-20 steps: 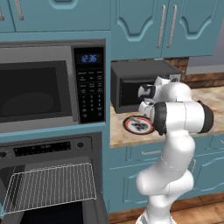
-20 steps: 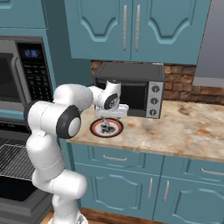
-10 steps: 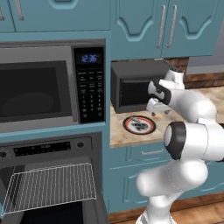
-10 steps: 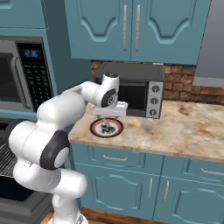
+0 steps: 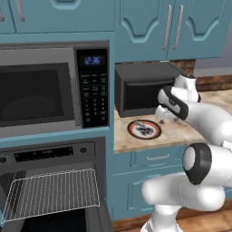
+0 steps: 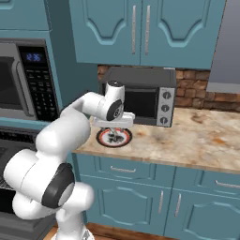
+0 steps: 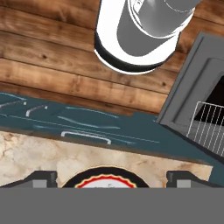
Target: Take the fish from the oven and place it on the plate on the counter.
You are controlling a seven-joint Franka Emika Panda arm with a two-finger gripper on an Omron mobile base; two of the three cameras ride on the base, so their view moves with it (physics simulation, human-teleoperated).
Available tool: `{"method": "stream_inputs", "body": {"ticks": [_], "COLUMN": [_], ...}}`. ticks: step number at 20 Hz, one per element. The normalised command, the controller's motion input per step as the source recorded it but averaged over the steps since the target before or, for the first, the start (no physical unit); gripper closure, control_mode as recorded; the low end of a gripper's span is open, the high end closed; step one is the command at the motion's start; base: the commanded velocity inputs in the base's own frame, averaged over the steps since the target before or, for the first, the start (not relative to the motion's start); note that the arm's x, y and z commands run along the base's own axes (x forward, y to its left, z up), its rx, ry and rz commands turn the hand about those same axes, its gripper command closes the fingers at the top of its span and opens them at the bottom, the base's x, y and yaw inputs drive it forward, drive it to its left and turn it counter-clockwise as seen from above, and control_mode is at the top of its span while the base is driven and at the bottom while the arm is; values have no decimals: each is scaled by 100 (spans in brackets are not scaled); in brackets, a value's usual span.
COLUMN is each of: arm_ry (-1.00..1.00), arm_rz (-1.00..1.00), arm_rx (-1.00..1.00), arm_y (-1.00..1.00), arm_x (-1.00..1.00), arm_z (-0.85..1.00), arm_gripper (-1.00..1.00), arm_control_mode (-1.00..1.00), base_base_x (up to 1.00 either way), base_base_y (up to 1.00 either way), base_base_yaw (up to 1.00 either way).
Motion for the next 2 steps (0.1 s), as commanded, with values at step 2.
{"method": "stream_inputs", "body": {"ticks": [2], "arm_ry": [0], "arm_rz": [0], "arm_rx": [0], "arm_y": [0], "arm_x": [0], "arm_z": [0], "arm_gripper": [-100], "arm_control_mode": [-100], "base_base_x": [0], "base_base_y": [0], "base_base_yaw": [0]}}
